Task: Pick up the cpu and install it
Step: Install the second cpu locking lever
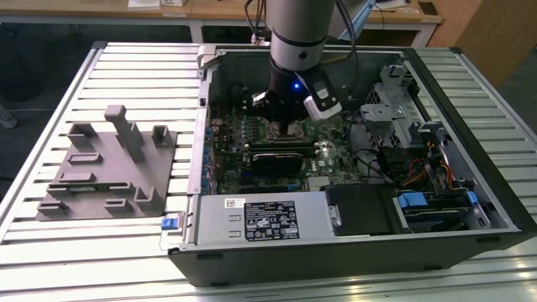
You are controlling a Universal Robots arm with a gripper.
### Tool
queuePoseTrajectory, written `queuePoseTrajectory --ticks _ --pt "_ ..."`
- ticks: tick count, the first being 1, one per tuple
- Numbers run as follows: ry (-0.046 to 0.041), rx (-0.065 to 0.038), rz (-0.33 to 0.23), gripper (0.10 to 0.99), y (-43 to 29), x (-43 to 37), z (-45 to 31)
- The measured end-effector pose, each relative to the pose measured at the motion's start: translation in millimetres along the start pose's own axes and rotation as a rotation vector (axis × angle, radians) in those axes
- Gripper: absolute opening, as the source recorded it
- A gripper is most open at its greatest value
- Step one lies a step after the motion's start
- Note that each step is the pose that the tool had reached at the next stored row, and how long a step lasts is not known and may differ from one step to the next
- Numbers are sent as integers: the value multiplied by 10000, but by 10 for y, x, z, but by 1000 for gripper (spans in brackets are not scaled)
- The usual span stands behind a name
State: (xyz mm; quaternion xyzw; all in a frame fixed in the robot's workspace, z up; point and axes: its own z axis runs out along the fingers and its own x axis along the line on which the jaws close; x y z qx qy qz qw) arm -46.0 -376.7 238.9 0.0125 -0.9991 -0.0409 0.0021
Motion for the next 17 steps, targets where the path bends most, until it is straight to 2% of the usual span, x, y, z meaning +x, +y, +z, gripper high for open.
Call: queuePoseTrajectory --ticks 5,9,11,15,17 --pt "1 1 1 106 -4 66 69" --pt "3 -1 -1 106 -10 72 139" --pt "5 -39 0 106 -16 73 157" --pt "-4 -375 -1 106 -59 78 163" --pt "-7 -498 -2 106 -90 89 162"
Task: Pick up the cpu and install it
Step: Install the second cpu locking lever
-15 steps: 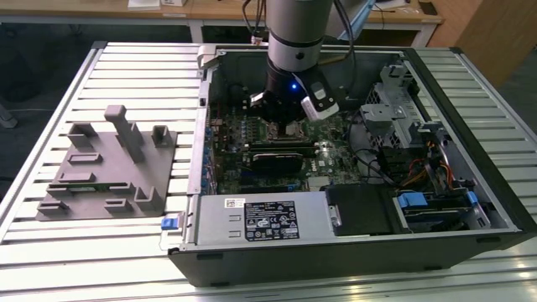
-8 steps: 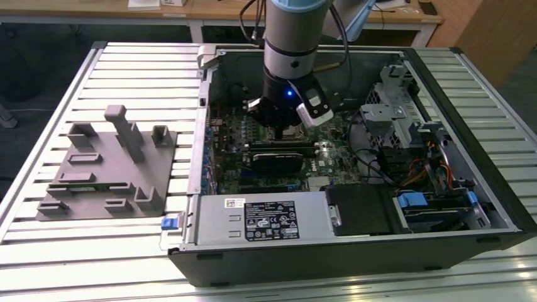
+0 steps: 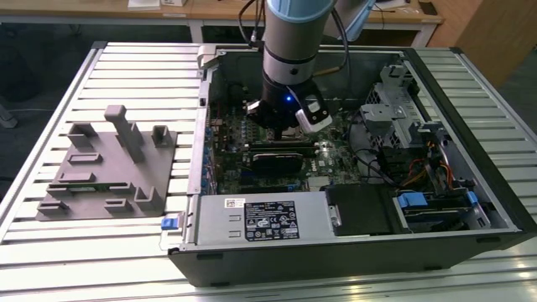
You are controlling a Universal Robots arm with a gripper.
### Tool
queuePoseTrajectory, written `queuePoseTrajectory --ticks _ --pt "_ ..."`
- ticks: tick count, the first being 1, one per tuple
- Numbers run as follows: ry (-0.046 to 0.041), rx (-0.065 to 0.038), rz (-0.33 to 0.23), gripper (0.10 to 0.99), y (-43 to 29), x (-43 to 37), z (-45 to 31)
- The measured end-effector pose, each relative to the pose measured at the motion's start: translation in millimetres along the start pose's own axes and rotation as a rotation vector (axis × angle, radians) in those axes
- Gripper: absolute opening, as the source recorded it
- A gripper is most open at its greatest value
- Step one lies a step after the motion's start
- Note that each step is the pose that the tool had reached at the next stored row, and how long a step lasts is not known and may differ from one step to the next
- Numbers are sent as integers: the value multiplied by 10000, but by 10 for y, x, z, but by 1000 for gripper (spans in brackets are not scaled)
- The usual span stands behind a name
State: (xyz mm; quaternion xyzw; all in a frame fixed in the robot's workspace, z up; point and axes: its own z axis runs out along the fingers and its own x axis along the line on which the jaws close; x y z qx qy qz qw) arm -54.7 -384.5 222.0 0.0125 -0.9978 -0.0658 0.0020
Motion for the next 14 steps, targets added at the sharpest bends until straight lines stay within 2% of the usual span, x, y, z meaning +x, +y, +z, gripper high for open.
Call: queuePoseTrajectory --ticks 4,9,11,14 --pt "-6 -216 -2 106 -62 52 1" --pt "-13 -518 -3 106 -93 65 31" --pt "-17 -565 -3 106 -99 65 60" --pt "-15 -565 -4 106 -107 67 111"
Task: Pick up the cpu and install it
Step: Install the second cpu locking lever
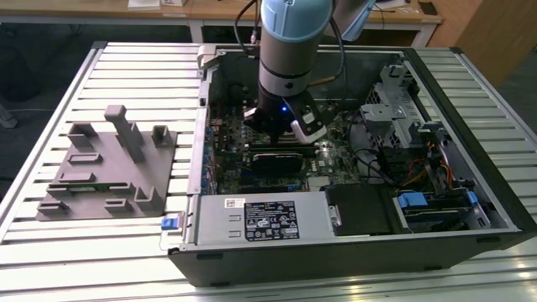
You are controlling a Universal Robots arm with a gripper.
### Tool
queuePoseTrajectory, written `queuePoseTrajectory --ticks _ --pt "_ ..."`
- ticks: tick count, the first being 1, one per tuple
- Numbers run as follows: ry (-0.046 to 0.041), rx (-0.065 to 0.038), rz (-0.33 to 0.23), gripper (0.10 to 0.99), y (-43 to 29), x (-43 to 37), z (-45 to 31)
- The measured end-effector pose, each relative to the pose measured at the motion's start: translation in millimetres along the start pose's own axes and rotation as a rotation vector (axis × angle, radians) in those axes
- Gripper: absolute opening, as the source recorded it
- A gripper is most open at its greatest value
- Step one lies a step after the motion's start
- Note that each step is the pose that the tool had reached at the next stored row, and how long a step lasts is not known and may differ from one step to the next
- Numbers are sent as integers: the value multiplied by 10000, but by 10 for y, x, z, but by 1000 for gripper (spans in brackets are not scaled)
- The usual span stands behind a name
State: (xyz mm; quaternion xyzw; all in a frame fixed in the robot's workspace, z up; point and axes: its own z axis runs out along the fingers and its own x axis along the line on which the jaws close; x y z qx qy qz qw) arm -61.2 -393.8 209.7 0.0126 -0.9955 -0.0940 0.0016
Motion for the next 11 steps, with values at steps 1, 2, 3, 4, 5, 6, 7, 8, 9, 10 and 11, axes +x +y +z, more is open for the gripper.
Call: queuePoseTrajectory --ticks 1,2,3,4,5,6,7,8,9,10,11 --pt "0 -5 0 106 -3 3 13" --pt "1 -13 0 106 -5 6 24" --pt "1 -26 -1 106 -9 8 32" --pt "1 -53 -1 106 -17 10 34" --pt "-1 -89 -1 106 -32 12 33" --pt "-3 -122 0 106 -48 14 30" --pt "-4 -158 -1 106 -61 17 28" --pt "-4 -205 -1 106 -73 22 25" --pt "-7 -251 0 106 -82 28 24" --pt "-8 -302 0 106 -89 37 23" --pt "-9 -359 -1 106 -95 47 23"
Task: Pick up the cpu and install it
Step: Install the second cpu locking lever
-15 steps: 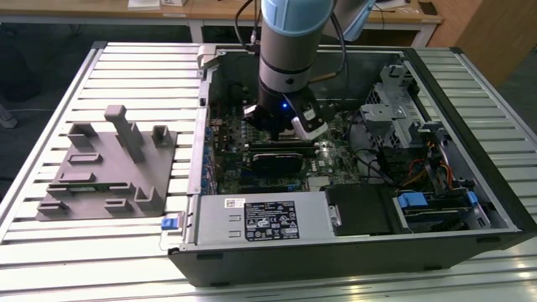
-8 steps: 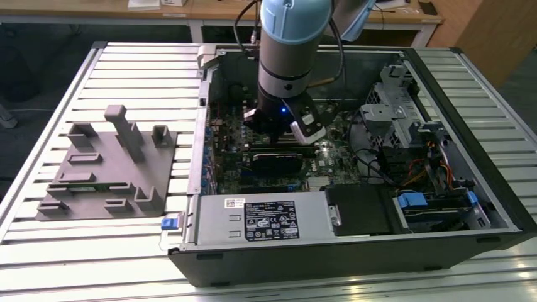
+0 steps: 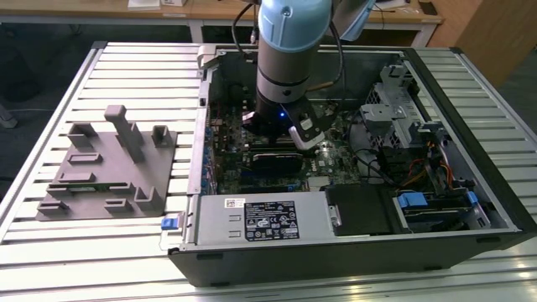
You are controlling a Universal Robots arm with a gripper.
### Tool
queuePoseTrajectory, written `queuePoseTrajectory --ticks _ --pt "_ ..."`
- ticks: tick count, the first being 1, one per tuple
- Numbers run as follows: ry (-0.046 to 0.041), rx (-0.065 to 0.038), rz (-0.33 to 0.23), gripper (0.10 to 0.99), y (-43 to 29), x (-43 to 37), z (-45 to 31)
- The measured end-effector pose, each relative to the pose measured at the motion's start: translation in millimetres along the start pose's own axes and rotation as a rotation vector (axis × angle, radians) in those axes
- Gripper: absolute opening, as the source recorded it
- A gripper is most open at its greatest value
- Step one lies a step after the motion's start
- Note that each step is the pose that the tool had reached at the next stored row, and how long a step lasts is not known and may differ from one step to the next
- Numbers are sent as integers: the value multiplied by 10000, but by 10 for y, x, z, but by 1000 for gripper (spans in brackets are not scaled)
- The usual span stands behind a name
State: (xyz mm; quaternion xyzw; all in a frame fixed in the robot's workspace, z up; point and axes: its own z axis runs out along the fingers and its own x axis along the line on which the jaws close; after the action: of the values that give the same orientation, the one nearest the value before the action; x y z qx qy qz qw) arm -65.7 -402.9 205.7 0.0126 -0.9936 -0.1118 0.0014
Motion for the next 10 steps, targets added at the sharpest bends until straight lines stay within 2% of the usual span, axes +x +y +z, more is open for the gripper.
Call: queuePoseTrajectory --ticks 10 --pt "-13 -514 -4 106 -25 35 72"
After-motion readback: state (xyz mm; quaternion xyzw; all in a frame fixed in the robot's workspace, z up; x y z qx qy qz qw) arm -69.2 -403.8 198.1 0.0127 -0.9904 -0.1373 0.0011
